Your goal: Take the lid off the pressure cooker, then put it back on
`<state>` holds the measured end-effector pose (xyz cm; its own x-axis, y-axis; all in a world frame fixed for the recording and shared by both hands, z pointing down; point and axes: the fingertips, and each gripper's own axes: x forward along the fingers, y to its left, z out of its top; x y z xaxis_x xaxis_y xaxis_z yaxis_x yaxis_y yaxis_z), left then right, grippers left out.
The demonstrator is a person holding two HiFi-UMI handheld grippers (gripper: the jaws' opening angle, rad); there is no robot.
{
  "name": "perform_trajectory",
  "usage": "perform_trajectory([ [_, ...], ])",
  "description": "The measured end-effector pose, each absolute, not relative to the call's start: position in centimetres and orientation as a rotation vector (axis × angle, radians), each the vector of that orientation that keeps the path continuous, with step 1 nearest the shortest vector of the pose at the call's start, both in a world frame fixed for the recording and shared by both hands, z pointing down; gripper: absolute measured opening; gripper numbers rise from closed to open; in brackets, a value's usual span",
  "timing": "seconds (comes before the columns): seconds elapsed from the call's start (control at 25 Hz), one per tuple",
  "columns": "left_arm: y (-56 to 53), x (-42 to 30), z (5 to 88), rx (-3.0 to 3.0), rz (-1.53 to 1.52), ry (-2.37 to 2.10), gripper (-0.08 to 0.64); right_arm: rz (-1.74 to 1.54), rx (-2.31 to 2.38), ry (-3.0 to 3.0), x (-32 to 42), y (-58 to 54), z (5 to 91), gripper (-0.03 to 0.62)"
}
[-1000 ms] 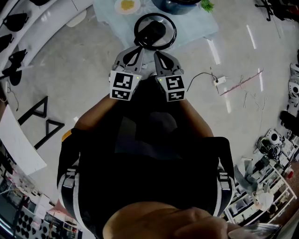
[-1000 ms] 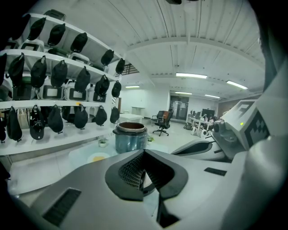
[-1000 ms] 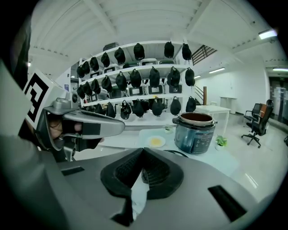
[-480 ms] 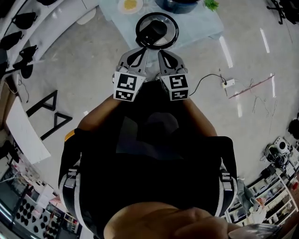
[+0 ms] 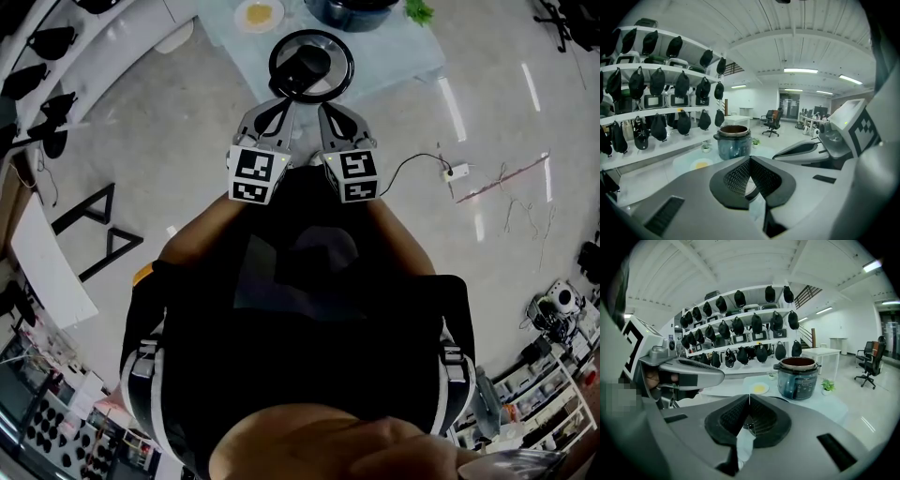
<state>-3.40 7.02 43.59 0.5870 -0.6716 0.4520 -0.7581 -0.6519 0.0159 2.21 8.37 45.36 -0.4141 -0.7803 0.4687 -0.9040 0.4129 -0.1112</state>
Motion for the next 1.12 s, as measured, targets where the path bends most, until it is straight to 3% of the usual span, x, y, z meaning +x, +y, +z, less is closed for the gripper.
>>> perform_trajectory([
  [1.12,5.1,-7.2,44.2,2.633,0.488,-1.087,0.007,0.484,1.536,-2.215,-1.3,6.5,45.8,0.023],
])
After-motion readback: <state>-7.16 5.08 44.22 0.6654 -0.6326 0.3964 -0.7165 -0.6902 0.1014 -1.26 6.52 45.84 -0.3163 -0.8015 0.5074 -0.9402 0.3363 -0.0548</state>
